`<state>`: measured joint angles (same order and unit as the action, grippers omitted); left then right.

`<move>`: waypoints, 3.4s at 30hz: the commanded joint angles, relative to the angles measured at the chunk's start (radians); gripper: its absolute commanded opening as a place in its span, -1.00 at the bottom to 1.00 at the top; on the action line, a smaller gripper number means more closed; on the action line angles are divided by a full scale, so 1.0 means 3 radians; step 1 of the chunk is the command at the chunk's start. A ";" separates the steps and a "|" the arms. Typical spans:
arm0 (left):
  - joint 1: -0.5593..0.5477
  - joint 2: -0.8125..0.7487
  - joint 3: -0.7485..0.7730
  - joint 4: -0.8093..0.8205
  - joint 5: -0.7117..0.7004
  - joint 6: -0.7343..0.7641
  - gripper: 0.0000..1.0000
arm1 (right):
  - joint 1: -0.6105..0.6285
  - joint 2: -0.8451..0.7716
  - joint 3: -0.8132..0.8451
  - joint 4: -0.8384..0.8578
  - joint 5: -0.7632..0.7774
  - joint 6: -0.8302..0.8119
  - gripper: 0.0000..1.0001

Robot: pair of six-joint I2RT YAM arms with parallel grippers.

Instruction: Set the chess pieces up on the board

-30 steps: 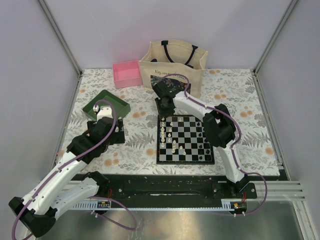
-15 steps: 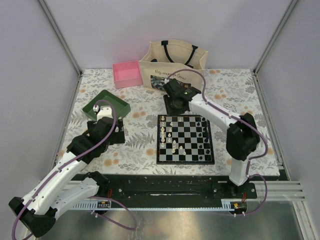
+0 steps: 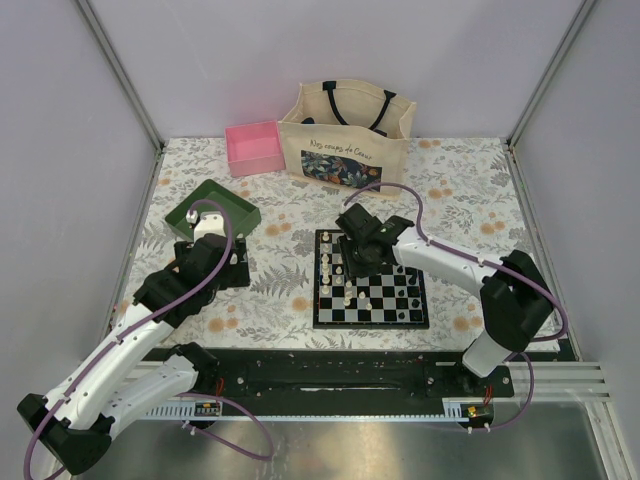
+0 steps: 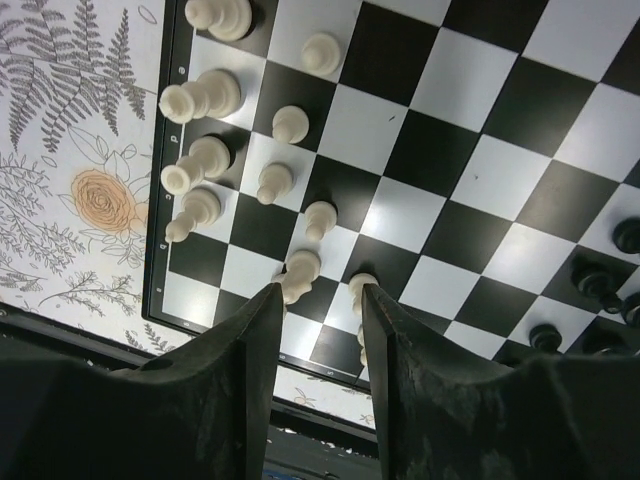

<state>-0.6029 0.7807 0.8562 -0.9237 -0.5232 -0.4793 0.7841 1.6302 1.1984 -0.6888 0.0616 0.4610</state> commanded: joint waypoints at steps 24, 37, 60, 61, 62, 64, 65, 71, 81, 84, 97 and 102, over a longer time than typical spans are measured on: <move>0.0016 -0.0035 0.0081 0.0083 -0.0025 -0.0008 0.98 | 0.0204 0.0134 -0.0134 0.0107 -0.0103 0.0376 0.03; 0.0016 -0.0061 0.0081 0.0078 -0.0020 -0.0008 0.98 | 0.0234 0.0267 -0.0083 0.0128 -0.0169 0.0417 0.00; 0.0016 -0.0051 0.0081 0.0078 -0.0020 -0.0008 0.98 | 0.0311 0.0390 -0.0022 0.0112 0.0117 0.0299 -0.13; 0.0016 -0.0051 0.0081 0.0078 -0.0020 -0.0003 0.98 | 0.0311 0.0385 -0.0022 0.0123 0.0122 0.0294 -0.14; 0.0016 -0.0046 0.0081 0.0078 -0.0020 -0.0008 0.98 | 0.0311 0.0390 -0.0022 0.0133 0.0122 0.0294 -0.14; 0.0021 -0.0051 0.0081 0.0083 -0.0020 -0.0008 0.98 | 0.0306 0.0380 -0.0022 0.0143 0.0122 0.0284 -0.14; 0.0016 -0.0046 0.0081 0.0078 -0.0025 -0.0008 0.98 | 0.0311 0.0380 -0.0017 0.0138 0.0117 0.0284 -0.14; 0.0021 -0.0051 0.0081 0.0078 -0.0025 -0.0008 0.98 | 0.0311 0.0380 0.0019 0.0148 0.0107 0.0279 -0.16; 0.0016 -0.0061 0.0081 0.0078 -0.0015 -0.0008 0.98 | 0.0331 0.0349 0.0045 0.0128 0.0101 0.0273 -0.38; 0.0016 -0.0066 0.0081 0.0078 -0.0015 -0.0008 0.98 | 0.0347 0.0334 0.0040 0.0112 0.0112 0.0268 -0.46; 0.0016 -0.0071 0.0081 0.0083 -0.0015 -0.0008 0.98 | 0.0475 0.0374 0.0270 0.0092 0.0101 0.0253 -0.53; 0.0016 -0.0066 0.0081 0.0083 -0.0010 -0.0008 0.98 | 0.0572 0.0415 0.0295 0.0082 0.0091 0.0278 -0.53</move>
<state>-0.6029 0.7734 0.8562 -0.9237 -0.5228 -0.4793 0.9249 1.7443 1.2503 -0.6662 0.0700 0.5468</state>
